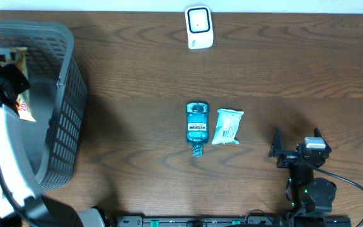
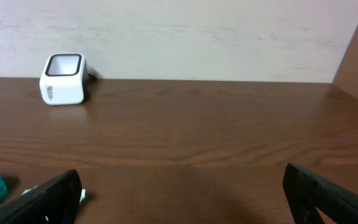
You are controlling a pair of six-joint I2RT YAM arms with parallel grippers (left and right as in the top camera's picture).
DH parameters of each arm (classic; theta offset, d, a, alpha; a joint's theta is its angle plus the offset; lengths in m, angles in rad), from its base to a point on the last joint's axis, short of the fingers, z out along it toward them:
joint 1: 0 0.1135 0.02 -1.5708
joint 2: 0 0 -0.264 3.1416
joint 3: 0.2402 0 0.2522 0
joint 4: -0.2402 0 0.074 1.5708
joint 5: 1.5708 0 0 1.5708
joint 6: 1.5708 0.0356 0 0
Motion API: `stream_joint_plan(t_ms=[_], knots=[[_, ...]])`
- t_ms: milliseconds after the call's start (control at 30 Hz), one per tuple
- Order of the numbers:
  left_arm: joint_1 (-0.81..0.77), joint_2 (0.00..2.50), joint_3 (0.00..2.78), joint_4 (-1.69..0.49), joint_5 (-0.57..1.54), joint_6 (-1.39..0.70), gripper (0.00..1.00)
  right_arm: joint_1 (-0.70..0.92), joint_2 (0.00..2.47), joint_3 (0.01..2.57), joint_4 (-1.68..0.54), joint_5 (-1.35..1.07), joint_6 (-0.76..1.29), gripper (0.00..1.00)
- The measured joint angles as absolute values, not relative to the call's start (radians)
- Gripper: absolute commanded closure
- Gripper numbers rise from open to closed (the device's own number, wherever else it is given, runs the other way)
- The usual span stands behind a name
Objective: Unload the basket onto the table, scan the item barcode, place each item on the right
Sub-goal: 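Lift the printed snack bag out toward the table center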
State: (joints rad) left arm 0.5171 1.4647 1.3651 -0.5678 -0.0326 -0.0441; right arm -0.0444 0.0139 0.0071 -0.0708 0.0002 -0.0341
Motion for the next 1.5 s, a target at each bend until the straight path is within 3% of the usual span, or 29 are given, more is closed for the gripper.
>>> stream_joint_plan(t_ms=[333,500,733,1067,1267,1500], knots=[[0.517,1.247,1.365,-0.552,0.013,-0.297,0.93,-0.044,0.014,0.007,-0.071,0.000,-0.034,0.01],[0.495,1.106,1.365,-0.542,0.200,-0.342,0.93,-0.044,0.014,0.007,-0.071,0.000,-0.034,0.01],[0.284,0.978,1.365,-0.545,0.489,-0.355,0.93,-0.044,0.014,0.007,-0.071,0.000,-0.034,0.01],[-0.041,1.058,1.269,-0.595,0.563,-0.340,0.93,-0.044,0.014,0.007,-0.071,0.000,-0.034,0.01],[-0.202,1.189,1.155,-0.589,0.476,-0.340,0.93,-0.044,0.014,0.007,-0.071,0.000,-0.034,0.01],[-0.376,1.377,1.042,-0.374,0.360,-0.340,0.93,-0.044,0.014,0.007,-0.071,0.000,-0.034,0.01]])
